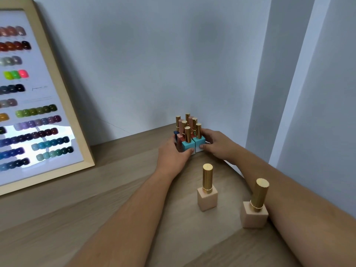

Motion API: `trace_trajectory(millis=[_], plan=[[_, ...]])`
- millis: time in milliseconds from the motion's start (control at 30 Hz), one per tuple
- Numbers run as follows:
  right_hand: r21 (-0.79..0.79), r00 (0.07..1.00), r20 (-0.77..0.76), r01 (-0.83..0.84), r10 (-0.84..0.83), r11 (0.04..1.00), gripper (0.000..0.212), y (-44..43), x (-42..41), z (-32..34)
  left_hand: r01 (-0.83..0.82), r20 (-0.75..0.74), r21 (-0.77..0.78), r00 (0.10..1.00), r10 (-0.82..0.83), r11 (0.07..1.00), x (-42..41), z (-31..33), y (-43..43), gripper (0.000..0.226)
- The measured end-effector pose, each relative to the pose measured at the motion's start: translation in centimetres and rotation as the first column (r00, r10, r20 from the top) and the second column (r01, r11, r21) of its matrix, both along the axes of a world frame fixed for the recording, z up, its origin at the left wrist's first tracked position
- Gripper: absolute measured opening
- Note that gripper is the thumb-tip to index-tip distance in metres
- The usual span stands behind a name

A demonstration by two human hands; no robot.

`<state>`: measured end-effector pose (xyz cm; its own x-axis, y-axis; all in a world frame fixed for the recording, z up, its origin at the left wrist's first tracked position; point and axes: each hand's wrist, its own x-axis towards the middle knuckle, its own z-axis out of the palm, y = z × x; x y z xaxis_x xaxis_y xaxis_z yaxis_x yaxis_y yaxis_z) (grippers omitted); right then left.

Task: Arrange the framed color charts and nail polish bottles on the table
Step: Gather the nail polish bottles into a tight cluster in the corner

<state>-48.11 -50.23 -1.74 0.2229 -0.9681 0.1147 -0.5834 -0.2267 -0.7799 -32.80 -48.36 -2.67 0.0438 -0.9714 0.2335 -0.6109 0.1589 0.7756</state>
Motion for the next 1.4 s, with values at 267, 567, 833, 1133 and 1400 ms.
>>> trace_trajectory(millis=[267,567,833,1133,1400], plan=[[0.044,0.998,0.025,-0.064,0.063,0.997,0.049,-0.4,-0.1,0.3,0.018,-0.003,0.023,1.000,-0.018,1.000,0.1,-0.1,-0.7,0.058],[0.035,0.998,0.012,-0.065,0.064,0.997,0.048,-0.9,0.3,0.5,0.009,0.006,0.024,1.000,-0.009,1.000,0.1,-0.3,-1.5,0.056],[0.034,0.998,0.027,-0.059,0.058,0.998,0.049,-2.2,0.7,0.5,0.002,0.029,0.024,1.000,-0.003,1.000,0.2,-0.3,-2.7,0.054],[0.019,0.997,0.034,-0.066,0.065,0.998,0.049,-3.6,1.3,0.4,-0.016,0.057,-0.001,0.998,0.016,1.000,0.4,-0.3,-4.1,0.050],[0.021,0.997,0.053,-0.055,0.054,0.998,0.054,-2.8,1.4,0.6,-0.016,0.053,0.019,0.998,0.015,1.000,0.3,-0.1,-3.5,0.052]])
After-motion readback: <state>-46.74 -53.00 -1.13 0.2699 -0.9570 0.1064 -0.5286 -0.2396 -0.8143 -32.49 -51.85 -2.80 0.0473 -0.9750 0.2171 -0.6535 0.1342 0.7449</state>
